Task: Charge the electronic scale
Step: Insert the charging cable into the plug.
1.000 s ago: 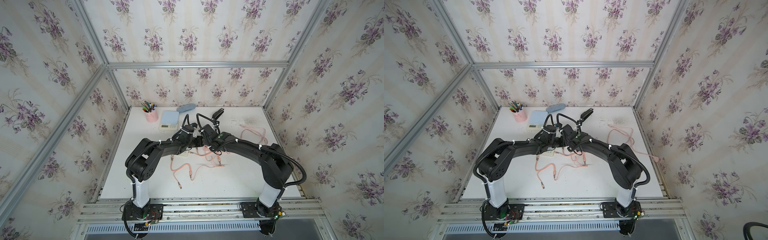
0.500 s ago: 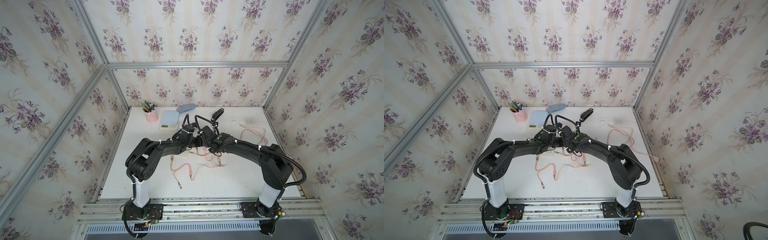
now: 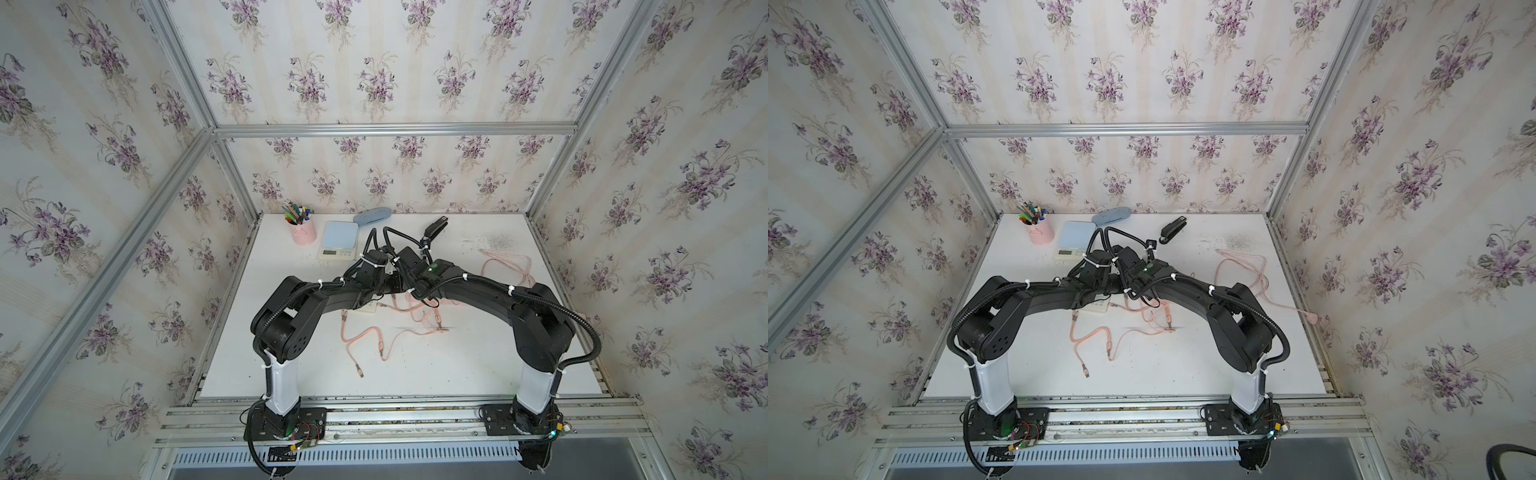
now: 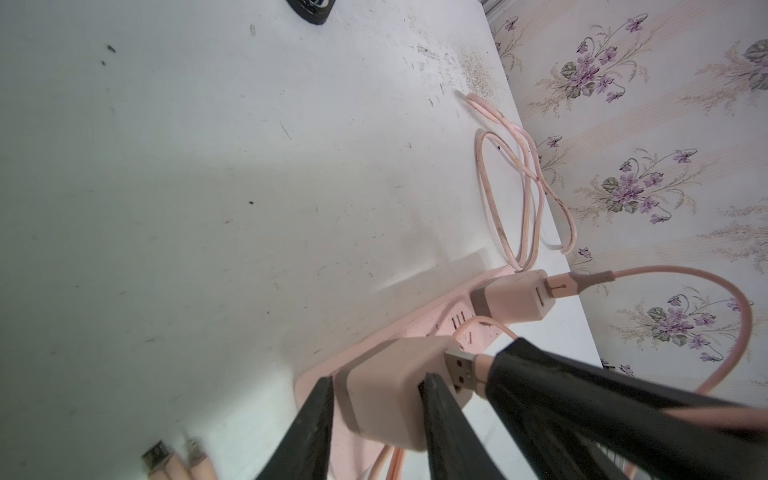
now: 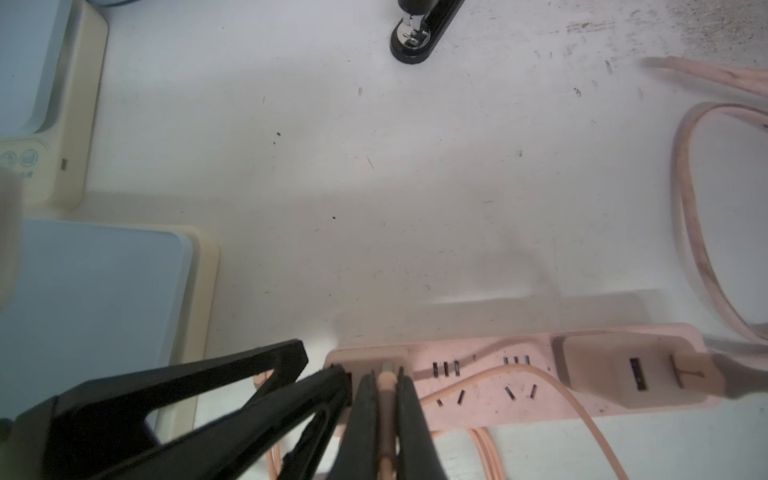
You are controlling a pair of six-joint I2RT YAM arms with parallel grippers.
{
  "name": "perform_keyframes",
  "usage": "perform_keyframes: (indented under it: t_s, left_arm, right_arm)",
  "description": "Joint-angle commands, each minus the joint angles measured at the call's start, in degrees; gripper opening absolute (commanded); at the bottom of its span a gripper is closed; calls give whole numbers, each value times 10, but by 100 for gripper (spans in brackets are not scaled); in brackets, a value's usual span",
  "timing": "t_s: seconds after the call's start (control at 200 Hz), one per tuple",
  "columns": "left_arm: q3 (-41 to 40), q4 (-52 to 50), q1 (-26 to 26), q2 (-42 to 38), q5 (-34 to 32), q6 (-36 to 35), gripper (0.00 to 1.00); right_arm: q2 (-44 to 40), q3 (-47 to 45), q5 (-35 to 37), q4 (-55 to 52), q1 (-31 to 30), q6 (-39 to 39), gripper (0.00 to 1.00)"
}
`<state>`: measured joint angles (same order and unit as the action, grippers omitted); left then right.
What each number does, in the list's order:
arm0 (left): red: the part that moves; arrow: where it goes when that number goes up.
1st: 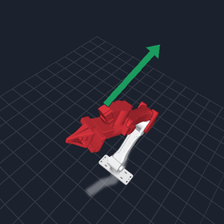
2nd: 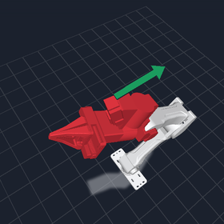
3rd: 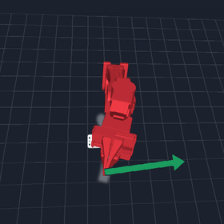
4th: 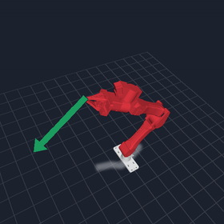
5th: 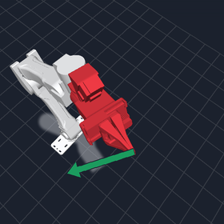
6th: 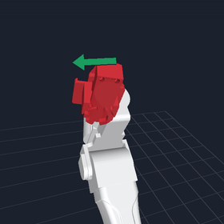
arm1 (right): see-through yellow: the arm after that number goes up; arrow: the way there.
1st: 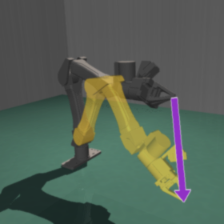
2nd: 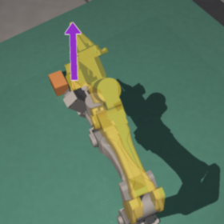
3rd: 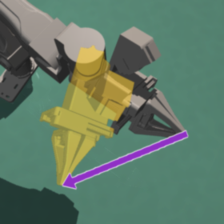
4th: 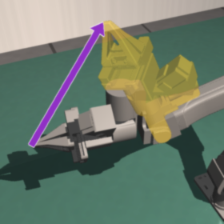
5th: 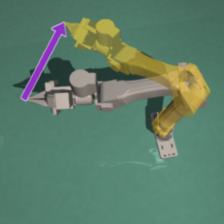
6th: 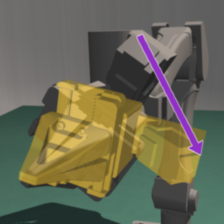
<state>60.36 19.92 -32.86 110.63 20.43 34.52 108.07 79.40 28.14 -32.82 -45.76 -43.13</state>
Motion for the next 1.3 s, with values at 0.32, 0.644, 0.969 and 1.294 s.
perform_keyframes:
  t_s: [0.32,0.644,0.969,1.294]
  left_arm:
    - [-21,-48,-1,5,-11,-20,35]
    - [-25,-49,-1,10,-13,-27,34]
    - [-34,-40,-7,1,-19,-63,30]
    - [-57,-37,-22,-4,-41,-104,25]
  right_arm:
    - [10,-18,-198,-78,29,16,0]
    - [24,24,-201,-120,55,43,0]
    - [18,48,-201,-163,54,52,0]
    - [45,116,-247,-222,71,83,0]
